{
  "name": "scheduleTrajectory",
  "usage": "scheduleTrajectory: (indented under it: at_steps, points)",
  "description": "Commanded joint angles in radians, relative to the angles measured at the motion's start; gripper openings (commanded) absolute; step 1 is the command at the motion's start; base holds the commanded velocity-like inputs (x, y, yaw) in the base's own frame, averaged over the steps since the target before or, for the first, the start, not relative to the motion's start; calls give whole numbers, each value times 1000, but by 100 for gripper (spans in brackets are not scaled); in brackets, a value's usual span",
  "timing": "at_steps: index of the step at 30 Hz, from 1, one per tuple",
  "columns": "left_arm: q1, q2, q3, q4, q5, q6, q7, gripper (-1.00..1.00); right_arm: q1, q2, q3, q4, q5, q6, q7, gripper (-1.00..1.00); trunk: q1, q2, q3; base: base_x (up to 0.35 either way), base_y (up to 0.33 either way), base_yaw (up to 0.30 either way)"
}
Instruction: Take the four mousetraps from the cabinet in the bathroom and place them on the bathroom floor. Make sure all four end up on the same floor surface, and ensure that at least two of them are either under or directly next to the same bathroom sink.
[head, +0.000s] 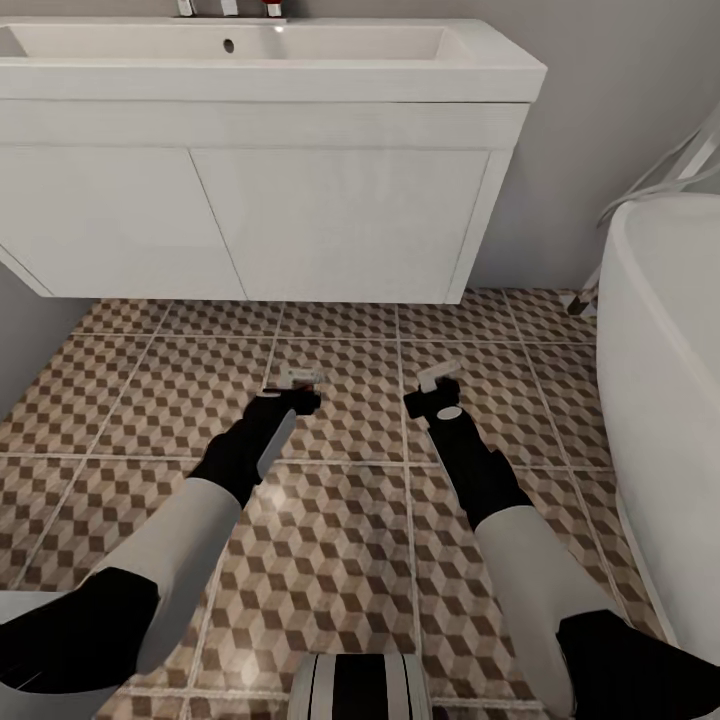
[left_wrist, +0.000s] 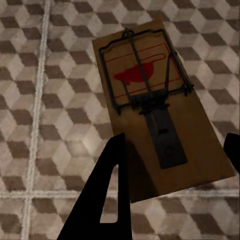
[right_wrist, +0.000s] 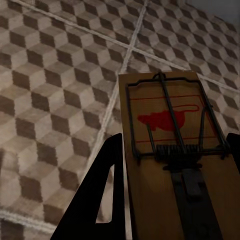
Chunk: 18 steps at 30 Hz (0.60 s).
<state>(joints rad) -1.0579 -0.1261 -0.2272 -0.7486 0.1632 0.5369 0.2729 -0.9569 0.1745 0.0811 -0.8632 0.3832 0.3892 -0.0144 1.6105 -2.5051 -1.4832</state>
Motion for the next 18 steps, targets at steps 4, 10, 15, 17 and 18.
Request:
scheduleTrajectory:
  at_steps: [4, 10, 15, 17, 18]
  points:
    - [-3, 3, -23, 28, 11, -121, -21, -100, -3, 0, 2, -1, 5, 2, 8, -100, 0, 0, -1, 0, 0, 0]
    - [2, 26, -67, 40, 11, -225, -99, -100, -2, 0, 2, 0, 5, 1, 67, -100, 0, 0, -1, 0, 0, 0]
    - [12, 32, -72, 70, 12, -280, -111, -100, 0, 0, 2, 1, 5, -1, 88, -100, 0, 0, -1, 0, 0, 0]
    - [19, 33, -73, 92, 11, -288, -112, -100, 1, 0, 2, 4, 5, -11, 91, -100, 0, 0, -1, 0, 0, 0]
    - [23, 33, -73, 109, 11, -292, -113, -100, 2, 0, 2, 8, 5, -23, 92, -100, 0, 0, -1, 0, 0, 0]
